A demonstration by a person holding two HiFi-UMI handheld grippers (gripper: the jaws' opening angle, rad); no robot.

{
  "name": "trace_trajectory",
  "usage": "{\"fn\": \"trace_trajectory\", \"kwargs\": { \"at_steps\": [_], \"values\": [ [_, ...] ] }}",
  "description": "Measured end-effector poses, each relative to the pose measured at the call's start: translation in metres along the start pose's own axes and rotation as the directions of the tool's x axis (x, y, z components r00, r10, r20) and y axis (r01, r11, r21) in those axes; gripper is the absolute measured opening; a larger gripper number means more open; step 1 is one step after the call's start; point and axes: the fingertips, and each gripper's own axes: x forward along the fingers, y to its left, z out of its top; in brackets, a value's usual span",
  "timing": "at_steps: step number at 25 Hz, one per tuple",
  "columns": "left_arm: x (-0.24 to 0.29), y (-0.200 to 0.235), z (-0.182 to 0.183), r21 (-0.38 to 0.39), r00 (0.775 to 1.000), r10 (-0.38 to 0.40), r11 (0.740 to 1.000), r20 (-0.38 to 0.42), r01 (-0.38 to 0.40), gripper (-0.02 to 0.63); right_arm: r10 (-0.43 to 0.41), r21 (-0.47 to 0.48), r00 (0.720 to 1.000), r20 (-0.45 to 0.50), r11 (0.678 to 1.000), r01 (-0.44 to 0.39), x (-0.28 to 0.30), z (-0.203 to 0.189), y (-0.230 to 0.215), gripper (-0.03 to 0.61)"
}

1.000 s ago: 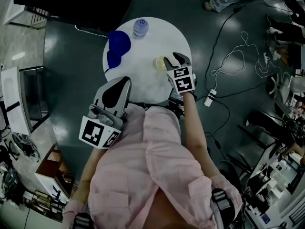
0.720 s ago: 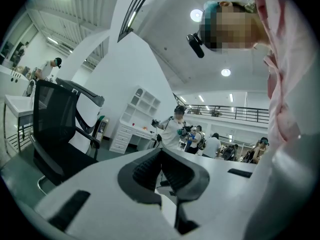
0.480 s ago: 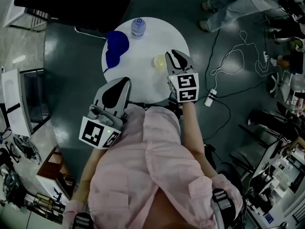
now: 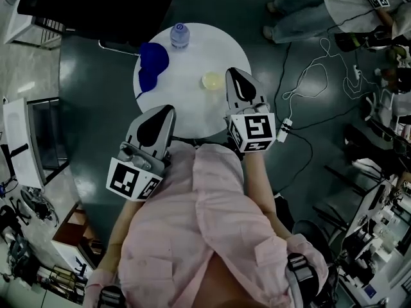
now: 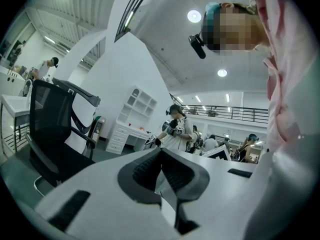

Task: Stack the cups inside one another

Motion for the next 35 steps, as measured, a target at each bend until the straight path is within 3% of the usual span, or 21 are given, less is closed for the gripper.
{"fn": "trace_trajectory", "kwargs": {
  "at_steps": [9, 18, 29, 35],
  "values": [
    [0.004, -0.016, -0.006, 0.005, 0.999, -0.032, 0.999, -0.006, 0.032, 0.018, -0.039, 0.177, 0.985, 0.166, 0.984, 0.009, -0.051, 0.036, -0.005, 0.034],
    [0.006, -0.036, -0.015, 0.007, 0.998, -0.062, 0.998, -0.034, 0.062, 0.018, -0.069, 0.215, 0.949, 0.306, 0.977, 0.002, -0.111, 0.081, -0.006, 0.034],
    [0.002, -0.062, -0.032, 0.023, 0.995, -0.088, 0.996, -0.045, 0.089, 0.018, -0.088, 0.306, 0.954, 0.287, 0.952, -0.004, -0.149, 0.035, 0.008, 0.034],
    [-0.005, -0.064, -0.032, 0.023, 0.997, -0.072, 0.997, -0.019, 0.072, 0.018, -0.074, 0.274, 0.969, 0.236, 0.962, 0.006, -0.156, 0.008, 0.017, 0.034]
  ]
}}
